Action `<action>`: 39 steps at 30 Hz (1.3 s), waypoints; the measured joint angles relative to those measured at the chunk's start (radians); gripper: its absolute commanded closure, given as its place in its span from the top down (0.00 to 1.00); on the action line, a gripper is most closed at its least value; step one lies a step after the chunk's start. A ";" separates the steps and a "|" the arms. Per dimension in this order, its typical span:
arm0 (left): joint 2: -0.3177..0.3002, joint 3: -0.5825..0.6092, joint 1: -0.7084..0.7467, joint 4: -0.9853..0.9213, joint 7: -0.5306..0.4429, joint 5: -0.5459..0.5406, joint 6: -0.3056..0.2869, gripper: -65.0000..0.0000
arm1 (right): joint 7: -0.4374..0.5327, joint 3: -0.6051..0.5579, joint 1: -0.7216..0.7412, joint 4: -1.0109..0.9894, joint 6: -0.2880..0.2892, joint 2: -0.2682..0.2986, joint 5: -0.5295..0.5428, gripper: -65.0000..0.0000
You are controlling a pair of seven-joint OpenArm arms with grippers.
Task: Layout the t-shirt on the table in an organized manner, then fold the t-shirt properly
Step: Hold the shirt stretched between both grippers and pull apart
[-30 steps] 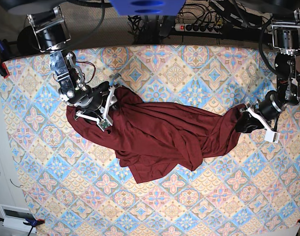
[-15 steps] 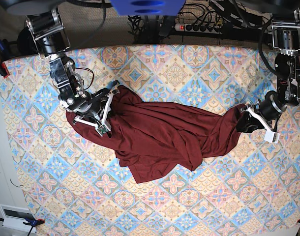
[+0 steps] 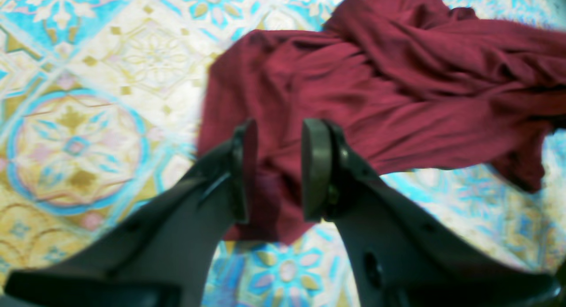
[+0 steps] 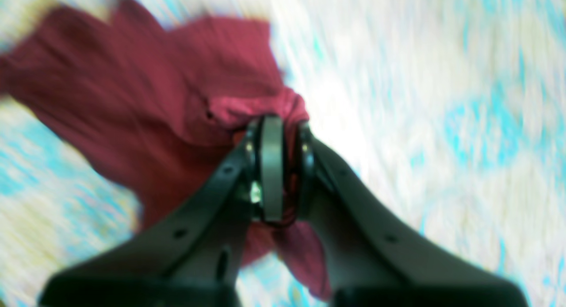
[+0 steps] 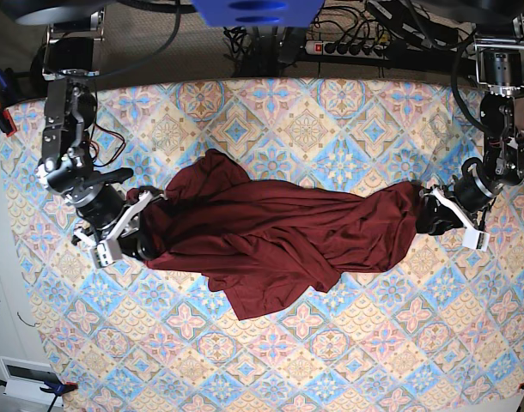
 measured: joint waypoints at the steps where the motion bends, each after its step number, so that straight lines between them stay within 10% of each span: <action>1: 0.000 0.000 -0.002 0.000 0.000 0.011 0.000 0.26 | 0.004 0.050 0.000 0.006 0.023 -0.002 0.037 0.01; 10: 0.015 -0.005 -0.005 -0.005 -0.001 0.037 0.000 0.28 | -0.012 0.386 -0.081 0.003 0.050 0.005 0.311 0.01; 23: 0.159 0.008 -0.087 -0.143 0.022 0.041 0.006 0.29 | -0.016 0.437 -0.112 0.004 0.047 0.002 0.305 0.01; 30: 0.164 0.071 -0.087 -0.143 0.083 0.035 0.003 0.49 | -0.016 0.435 -0.107 0.003 0.051 0.000 0.311 0.01; 39: 0.185 0.071 -0.085 -0.226 0.068 0.034 0.006 0.46 | -0.016 0.435 -0.106 0.002 0.051 0.000 0.311 0.01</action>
